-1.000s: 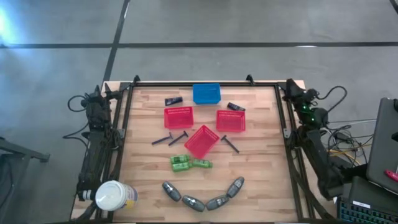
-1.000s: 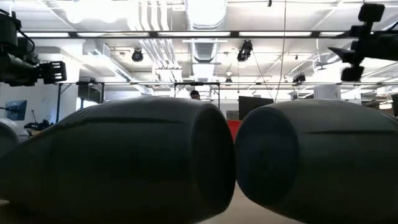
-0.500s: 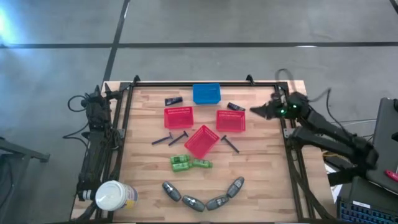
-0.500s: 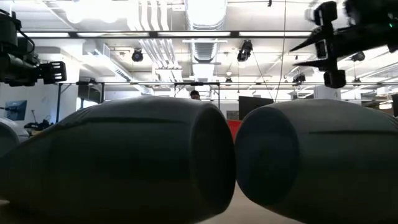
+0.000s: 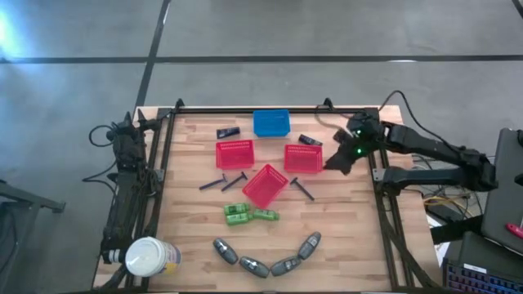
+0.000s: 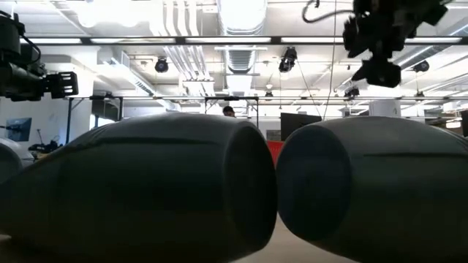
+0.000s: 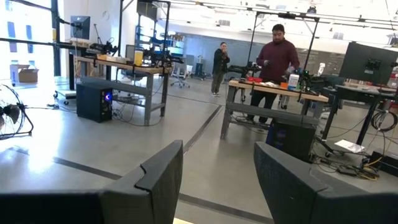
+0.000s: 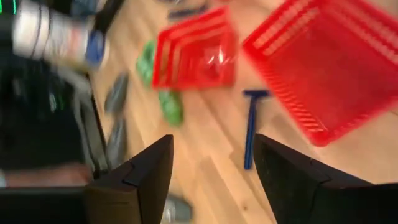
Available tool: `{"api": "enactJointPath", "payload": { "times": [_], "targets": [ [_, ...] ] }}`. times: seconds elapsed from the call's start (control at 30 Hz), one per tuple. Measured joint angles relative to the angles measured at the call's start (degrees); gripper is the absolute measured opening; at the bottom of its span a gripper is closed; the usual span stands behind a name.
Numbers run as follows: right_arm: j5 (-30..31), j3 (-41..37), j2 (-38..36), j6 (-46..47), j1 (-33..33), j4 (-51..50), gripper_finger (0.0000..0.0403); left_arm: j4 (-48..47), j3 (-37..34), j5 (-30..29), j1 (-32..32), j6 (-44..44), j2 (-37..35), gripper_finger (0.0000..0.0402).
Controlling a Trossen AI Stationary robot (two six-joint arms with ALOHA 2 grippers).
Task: Pick & Place Travel size toiletries
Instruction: Put the black deodorant into the top right red bin
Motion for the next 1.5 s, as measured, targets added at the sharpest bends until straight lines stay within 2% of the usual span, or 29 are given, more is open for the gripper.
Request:
{"api": "enactJointPath", "payload": {
  "times": [0.1, 0.4, 0.6, 0.97, 1.1, 1.27, 1.5],
  "targets": [
    [0.2, 3.7, 3.4, -8.1, 5.9, -5.1, 0.0232, 0.0, 0.0, 0.0, 0.0, 0.0, 0.0, 0.0202],
    [8.7, 11.2, 19.1, -17.7, 26.3, -16.3, 0.0274, -0.1, 0.0, 0.0, 0.0, 0.0, 0.0, 0.0202],
    [12.8, 16.9, 28.9, -23.4, 34.6, -23.1, 0.0298, -0.2, 0.0, 0.0, 0.0, 0.0, 0.0, 0.0202],
    [13.9, 25.2, 40.9, -31.8, 48.7, -22.2, 0.0319, -0.1, 0.0, 0.0, 0.0, 0.0, 0.0, 0.0202],
    [18.2, 25.4, 43.3, -31.8, 53.5, -16.7, 0.0324, 0.0, 0.0, 0.0, 0.0, 0.0, 0.0, 0.0202],
    [22.8, 25.2, 45.4, -26.5, 57.7, -8.2, 0.0329, 0.0, 0.0, 0.0, 0.0, 0.0, 0.0, 0.0202],
    [27.0, 24.6, 50.5, -27.1, 60.1, -3.1, 0.0318, 0.0, 0.0, 0.0, 0.0, 0.0, 0.1, 0.0202]
  ]
}}
